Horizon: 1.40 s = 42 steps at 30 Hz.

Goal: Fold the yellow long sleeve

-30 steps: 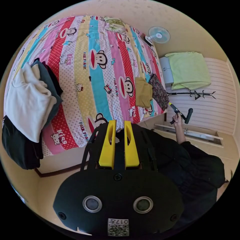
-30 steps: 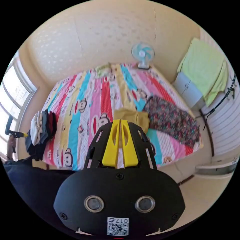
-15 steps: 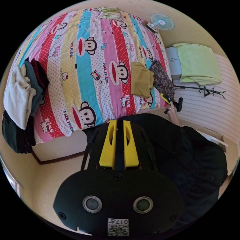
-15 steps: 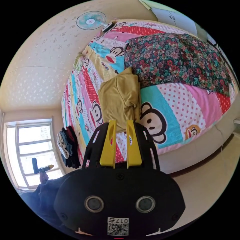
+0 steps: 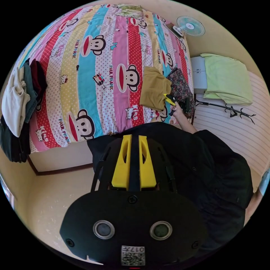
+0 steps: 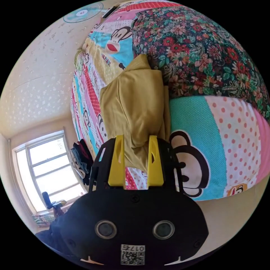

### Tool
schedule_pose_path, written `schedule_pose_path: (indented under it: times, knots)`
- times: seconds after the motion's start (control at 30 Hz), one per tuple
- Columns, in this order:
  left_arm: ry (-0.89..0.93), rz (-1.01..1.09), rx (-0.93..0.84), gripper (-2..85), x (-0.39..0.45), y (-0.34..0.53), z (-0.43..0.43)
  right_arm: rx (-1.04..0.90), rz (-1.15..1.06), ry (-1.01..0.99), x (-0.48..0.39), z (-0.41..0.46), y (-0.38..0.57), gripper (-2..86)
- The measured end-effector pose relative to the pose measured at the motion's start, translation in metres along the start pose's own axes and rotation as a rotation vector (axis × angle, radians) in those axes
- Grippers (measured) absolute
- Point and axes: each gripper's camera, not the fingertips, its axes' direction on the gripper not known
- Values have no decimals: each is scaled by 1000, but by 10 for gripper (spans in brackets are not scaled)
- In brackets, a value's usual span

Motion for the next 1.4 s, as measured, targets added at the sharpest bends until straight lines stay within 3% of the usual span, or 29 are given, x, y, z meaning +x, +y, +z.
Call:
schedule_pose_path:
  times: [0.1, 0.17, 0.33, 0.4, 0.5, 0.6, 0.73, 0.8, 0.83, 1.0, 1.13, 1.2, 1.33, 1.4]
  knots:
    - [-74, 28, -22, 49, -4, -10, -8, 5, -287, -314, -66, -14, -12, 57]
    - [-84, 37, -42, 41, -10, -20, -10, -186, -536, -557, -135, -4, -4, 49]
    - [-2, 107, -59, 41, -19, -45, -19, -676, -1157, -390, -260, 31, 98, 58]
    - [-26, 134, -70, 40, -23, -46, -25, -854, -1237, -355, -269, 46, 120, 63]
    - [-96, 124, -88, 40, -42, -39, -29, -920, -1165, -298, -259, 56, 105, 62]
    - [-85, 63, -112, 41, -76, -31, -28, -724, -1001, -164, -245, 43, 49, 78]
    - [68, 3, -127, 42, -120, -23, -24, -443, -804, 236, -215, 42, -31, 101]
    - [167, -38, -124, 41, -150, -22, -21, -478, -720, 415, -190, 64, -51, 105]
    - [183, -53, -124, 41, -158, -23, -19, -586, -694, 534, -169, 86, -53, 98]
    - [299, -157, -144, 46, -222, -45, -8, -575, -917, 653, -163, 81, -12, 39]
    - [342, -159, -149, 46, -247, -70, -6, -684, -1001, 892, -137, 72, 50, 21]
    - [301, -148, -172, 46, -263, -91, -6, -761, -949, 918, -110, 66, 73, 18]
    - [226, -130, -179, 46, -290, -124, -11, -1064, -583, 876, -24, 59, 112, 13]
    - [181, -100, -165, 47, -311, -148, -15, -1017, -431, 722, -8, 45, 113, 10]
